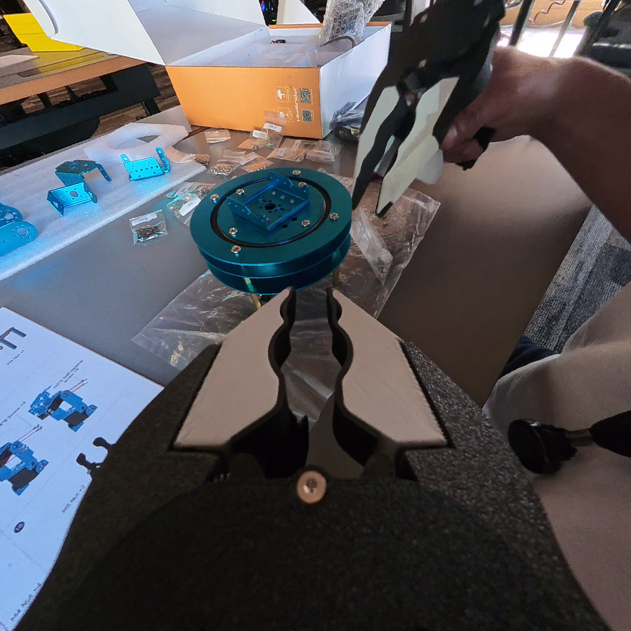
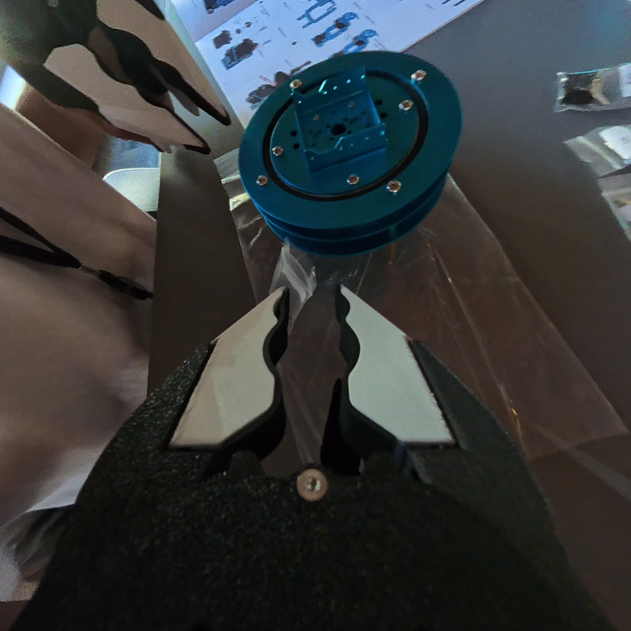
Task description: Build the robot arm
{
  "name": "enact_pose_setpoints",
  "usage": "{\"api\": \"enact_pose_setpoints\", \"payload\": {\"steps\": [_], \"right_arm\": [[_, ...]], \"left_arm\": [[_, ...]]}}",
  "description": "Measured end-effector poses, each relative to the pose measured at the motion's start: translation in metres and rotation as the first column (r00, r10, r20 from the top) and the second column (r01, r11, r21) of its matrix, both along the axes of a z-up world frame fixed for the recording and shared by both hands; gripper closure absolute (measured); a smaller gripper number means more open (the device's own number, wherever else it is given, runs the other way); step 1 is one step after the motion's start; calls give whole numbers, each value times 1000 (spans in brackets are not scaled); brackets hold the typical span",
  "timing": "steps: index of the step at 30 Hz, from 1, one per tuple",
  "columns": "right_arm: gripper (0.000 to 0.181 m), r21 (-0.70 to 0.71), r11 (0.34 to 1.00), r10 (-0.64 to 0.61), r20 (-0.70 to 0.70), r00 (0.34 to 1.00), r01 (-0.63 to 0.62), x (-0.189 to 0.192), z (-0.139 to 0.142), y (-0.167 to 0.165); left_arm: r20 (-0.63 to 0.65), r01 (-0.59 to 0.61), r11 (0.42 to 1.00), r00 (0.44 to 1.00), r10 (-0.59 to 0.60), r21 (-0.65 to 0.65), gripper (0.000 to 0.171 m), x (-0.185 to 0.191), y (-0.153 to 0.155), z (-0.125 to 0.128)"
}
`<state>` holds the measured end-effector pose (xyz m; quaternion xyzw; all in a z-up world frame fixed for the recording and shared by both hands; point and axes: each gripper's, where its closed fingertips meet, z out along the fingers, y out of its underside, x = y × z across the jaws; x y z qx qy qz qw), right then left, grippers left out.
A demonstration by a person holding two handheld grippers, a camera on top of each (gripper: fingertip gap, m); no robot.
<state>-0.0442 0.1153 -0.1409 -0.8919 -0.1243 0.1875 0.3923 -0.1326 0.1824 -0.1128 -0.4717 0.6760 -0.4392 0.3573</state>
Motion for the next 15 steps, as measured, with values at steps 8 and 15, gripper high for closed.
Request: {"api": "enact_pose_setpoints", "payload": {"steps": [8, 15], "right_arm": [[181, 45, 996, 85, -67, 994, -83, -17, 3, -2], [181, 254, 958, 164, -102, 981, -134, -56, 49, -4]], "left_arm": [[-3, 92, 988, 996, -93, -125, 151, 4, -26, 5], [60, 293, 875, 954, -294, -386, 144, 20, -61, 22]]}}
